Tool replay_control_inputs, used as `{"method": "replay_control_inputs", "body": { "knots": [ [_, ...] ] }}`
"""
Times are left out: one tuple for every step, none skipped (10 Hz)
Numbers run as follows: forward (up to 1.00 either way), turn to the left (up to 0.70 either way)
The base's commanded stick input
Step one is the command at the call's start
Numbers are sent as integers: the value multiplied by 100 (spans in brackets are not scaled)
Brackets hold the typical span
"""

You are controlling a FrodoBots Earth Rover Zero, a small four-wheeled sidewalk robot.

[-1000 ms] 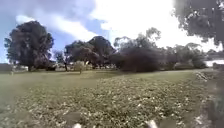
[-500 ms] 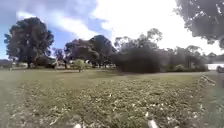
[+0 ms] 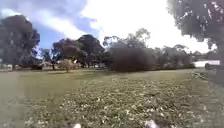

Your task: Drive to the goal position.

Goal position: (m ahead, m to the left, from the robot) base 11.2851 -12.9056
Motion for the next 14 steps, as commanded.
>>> {"method": "replay_control_inputs", "body": {
  "knots": [
    [70, 0],
    [70, 0],
    [70, 0],
    [70, 0],
    [70, 0],
    [70, 0],
    [70, -22],
    [70, -35],
    [70, -35],
    [70, -35],
    [70, -35],
    [70, -35],
    [70, -35],
    [70, -35]
  ]
}}
